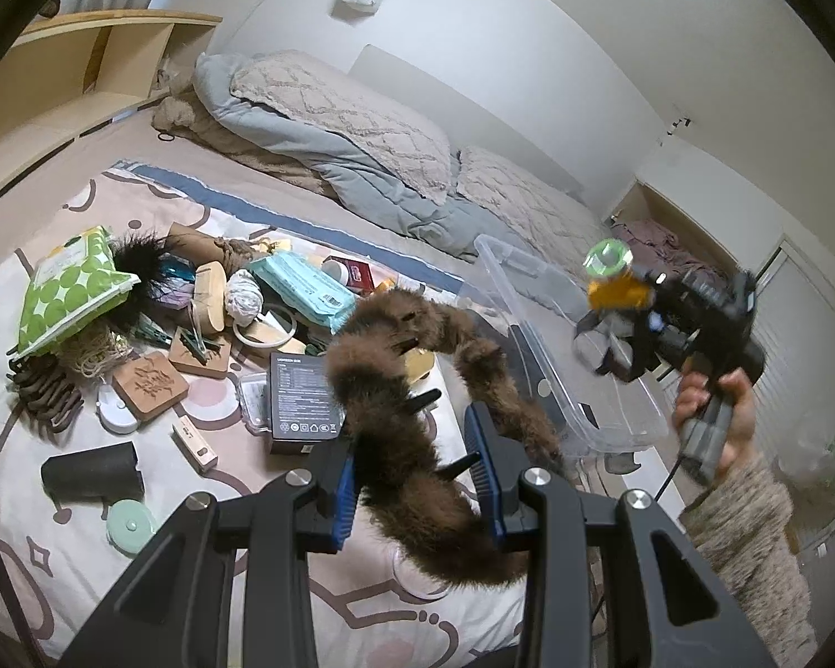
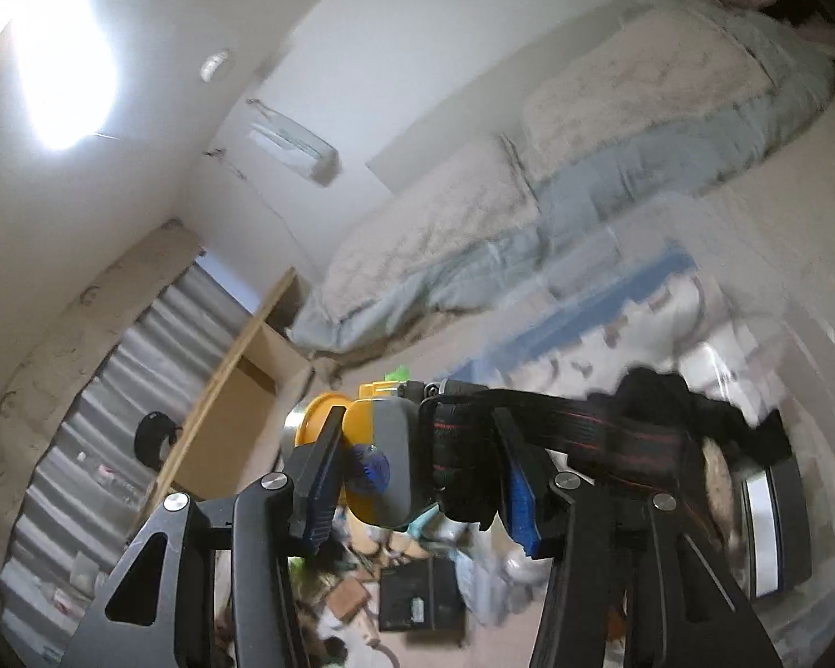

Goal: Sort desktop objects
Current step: 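Lower headlamp into the clear plastic bin and open right tool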

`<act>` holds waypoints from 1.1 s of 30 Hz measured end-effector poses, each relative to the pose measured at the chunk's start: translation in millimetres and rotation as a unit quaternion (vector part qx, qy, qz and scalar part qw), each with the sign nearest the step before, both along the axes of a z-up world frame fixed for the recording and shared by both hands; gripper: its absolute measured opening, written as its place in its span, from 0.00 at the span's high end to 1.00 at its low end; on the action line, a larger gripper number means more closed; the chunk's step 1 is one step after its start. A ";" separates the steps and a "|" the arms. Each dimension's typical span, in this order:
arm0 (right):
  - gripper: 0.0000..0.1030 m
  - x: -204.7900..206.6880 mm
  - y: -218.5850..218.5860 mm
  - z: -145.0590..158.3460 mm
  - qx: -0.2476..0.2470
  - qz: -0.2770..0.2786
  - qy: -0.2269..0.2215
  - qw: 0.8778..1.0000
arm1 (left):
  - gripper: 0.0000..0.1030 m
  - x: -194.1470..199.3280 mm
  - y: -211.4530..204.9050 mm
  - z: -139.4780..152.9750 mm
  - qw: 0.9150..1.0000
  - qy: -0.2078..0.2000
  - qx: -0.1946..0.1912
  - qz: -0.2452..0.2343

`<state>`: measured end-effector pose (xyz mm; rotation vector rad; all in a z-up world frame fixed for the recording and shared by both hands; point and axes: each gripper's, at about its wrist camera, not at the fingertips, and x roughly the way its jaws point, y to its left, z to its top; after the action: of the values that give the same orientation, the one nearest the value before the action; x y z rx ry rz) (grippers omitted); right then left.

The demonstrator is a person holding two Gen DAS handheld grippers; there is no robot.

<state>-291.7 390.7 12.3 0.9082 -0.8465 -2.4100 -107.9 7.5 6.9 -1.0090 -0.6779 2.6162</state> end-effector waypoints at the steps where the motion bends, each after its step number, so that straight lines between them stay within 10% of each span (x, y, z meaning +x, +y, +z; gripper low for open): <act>1: 0.52 -0.3 -0.1 -10.7 0.008 -0.003 -0.015 1.000 | 0.66 -0.3 0.7 -1.0 1.000 -0.001 0.000 -0.001; 7: 0.52 5.2 12.6 -55.9 0.045 -0.024 -0.080 0.996 | 0.66 -2.1 4.7 -8.8 1.000 -0.012 0.002 -0.008; 24: 0.51 10.0 21.9 -66.7 0.147 -0.011 -0.183 0.972 | 0.66 1.2 16.6 -11.9 1.000 -0.012 0.005 -0.020; 29: 0.25 18.4 19.7 -56.6 0.161 0.000 -0.175 0.971 | 0.66 0.2 17.6 -7.9 1.000 -0.009 0.010 -0.023; 33: 0.25 28.3 24.6 -36.4 0.157 -0.002 -0.148 0.977 | 0.66 0.7 24.7 -1.5 0.999 -0.002 0.013 -0.034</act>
<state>-263.4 415.3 -24.1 1.4123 -0.5695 -2.4919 -107.2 32.1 5.5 -1.0120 -0.6648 2.5415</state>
